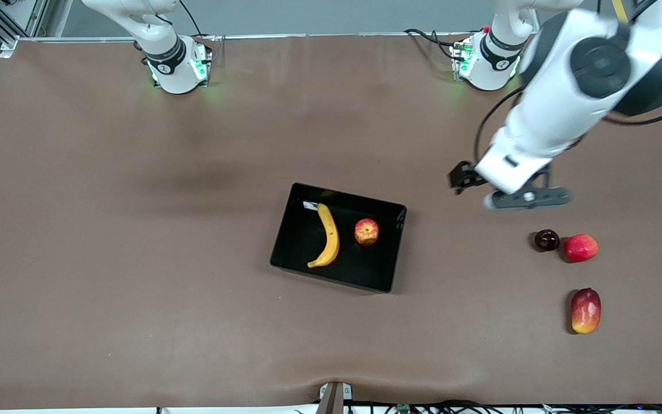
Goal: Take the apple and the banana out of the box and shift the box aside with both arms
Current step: 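Move the left gripper toward the red apple in the black tray, then lower the left gripper and grasp the red apple in the tray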
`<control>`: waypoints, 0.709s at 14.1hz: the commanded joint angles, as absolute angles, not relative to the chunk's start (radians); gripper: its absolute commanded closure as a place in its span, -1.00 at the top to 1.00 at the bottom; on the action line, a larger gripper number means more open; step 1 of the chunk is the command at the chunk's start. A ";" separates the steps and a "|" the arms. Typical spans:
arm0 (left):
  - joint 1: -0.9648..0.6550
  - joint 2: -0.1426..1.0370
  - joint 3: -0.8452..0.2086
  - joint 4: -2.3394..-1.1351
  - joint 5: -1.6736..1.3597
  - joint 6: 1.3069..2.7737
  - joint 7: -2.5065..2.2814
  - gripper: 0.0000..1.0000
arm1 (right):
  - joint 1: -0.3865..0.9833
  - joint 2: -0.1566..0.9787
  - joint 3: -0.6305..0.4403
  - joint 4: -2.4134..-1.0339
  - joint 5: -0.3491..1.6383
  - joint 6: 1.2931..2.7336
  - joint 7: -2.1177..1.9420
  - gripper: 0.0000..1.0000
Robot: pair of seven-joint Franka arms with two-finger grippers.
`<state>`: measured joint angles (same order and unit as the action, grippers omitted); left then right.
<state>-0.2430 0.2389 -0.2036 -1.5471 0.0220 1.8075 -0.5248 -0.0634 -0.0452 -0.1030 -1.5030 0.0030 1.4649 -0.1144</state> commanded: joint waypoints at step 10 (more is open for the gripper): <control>-0.425 0.621 -0.196 -1.468 0.083 2.177 -0.706 1.00 | -0.071 -0.040 -0.098 -1.497 -0.002 1.463 -0.126 1.00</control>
<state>-0.3915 0.5609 -0.2041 -1.5365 0.0622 2.1545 -0.6926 -0.0633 -0.0430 -0.1030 -1.5036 0.0030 1.4660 -0.1144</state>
